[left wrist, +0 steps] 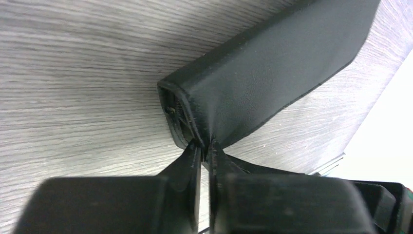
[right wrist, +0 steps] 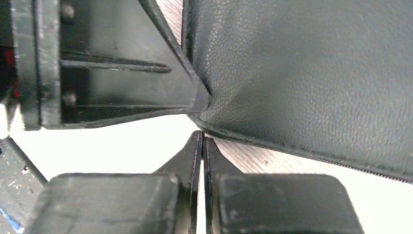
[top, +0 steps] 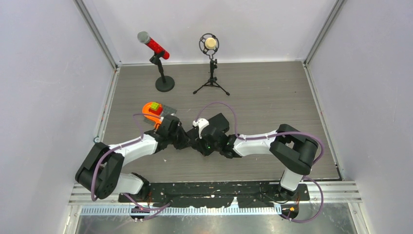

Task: Sort the hair-cutting tools
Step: Zip the hairdressing tool bag at the center of the board.

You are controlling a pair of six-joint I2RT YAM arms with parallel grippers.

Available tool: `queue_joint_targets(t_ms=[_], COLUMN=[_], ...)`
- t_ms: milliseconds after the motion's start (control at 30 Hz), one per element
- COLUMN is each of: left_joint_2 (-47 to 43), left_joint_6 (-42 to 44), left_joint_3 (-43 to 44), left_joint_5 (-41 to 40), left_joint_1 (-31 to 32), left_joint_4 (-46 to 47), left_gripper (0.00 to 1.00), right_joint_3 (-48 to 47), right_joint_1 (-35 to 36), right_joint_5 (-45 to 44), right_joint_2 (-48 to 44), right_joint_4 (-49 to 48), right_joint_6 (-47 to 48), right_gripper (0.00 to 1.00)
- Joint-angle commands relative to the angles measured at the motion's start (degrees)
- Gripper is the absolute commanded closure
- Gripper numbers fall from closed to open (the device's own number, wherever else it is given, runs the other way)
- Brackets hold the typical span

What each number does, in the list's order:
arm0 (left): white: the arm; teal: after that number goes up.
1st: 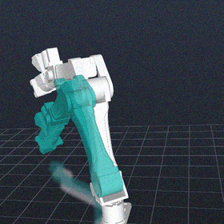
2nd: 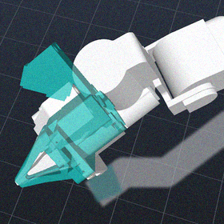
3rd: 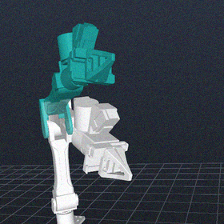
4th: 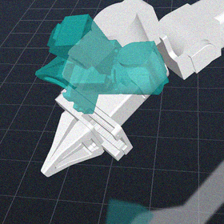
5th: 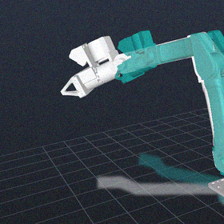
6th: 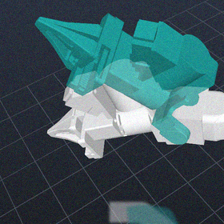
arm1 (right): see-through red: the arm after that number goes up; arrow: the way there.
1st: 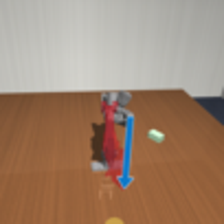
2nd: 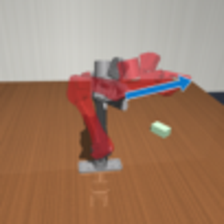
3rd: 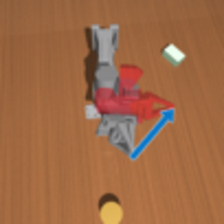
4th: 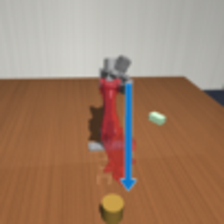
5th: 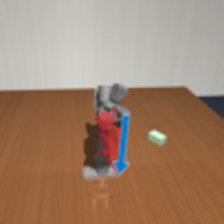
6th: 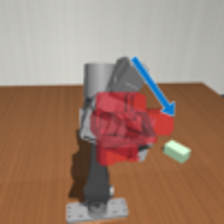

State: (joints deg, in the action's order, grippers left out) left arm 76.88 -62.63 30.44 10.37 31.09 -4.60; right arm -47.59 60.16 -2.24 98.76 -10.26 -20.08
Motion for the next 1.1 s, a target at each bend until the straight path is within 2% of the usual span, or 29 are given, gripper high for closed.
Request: queue_joint_targets(t_ms=[0,133,467,600,667,733,767,833,933,1000,1067], left_joint_2=[0.7,0.6,4.5,6.6,8.5,10.7,12.5,15.1,15.7,13.2,9.3], left_joint_6=[3.9,6.6,12.0,15.6,17.0,17.8,18.3,19.1,18.7,17.3,15.6], left_joint_3=[1.4,1.4,3.0,6.7,10.1,13.5,15.7,20.4,24.9,24.5,21.4], left_joint_5=[-6.0,-7.0,-4.5,-4.7,-5.1,-5.3,-5.6,-5.8,-7.2,-7.9,-8.5], left_joint_1=[-0.5,-2.0,-3.7,-4.7,-5.4,-6.1,-6.4,-7.1,-7.6,-7.6,-7.6], left_joint_4=[-5.1,-7.1,-9.6,-12.3,-13.7,-14.4,-14.8,-16.0,-16.9,-16.0,-15.1], left_gripper=[1.0,1.0,1.0,1.0,0.93,0.81,0.72,0.46,0.19,0.09,0.05], right_joint_3=[-0.8,2.8,12.5,12.5,12.2,12.0,11.8,11.2,10.4,9.2,7.0], right_joint_1=[0.2,-2.2,-20.2,-21.6,-21.3,-20.4,-19.8,-17.8,-14.2,-11.4,-8.3], right_joint_5=[-4.9,-9.6,-12.3,-10.2,-7.5,-4.5,-3.1,-0.6,3.9,4.5,4.3], right_joint_2=[-2.5,-5.9,-14.7,-15.7,-15.6,-15.3,-15.0,-14.4,-13.5,-11.9,-9.7], right_joint_4=[1.0,3.1,7.2,8.4,8.6,8.5,8.6,8.3,6.2,4.9,4.1], right_joint_6=[0.7,2.4,3.3,4.8,5.0,5.1,5.1,4.3,0.8,-2.8,-5.3], right_gripper=[0.95,0.95,0.95,0.95,0.95,0.95,0.95,0.95,0.95,0.95,0.95])
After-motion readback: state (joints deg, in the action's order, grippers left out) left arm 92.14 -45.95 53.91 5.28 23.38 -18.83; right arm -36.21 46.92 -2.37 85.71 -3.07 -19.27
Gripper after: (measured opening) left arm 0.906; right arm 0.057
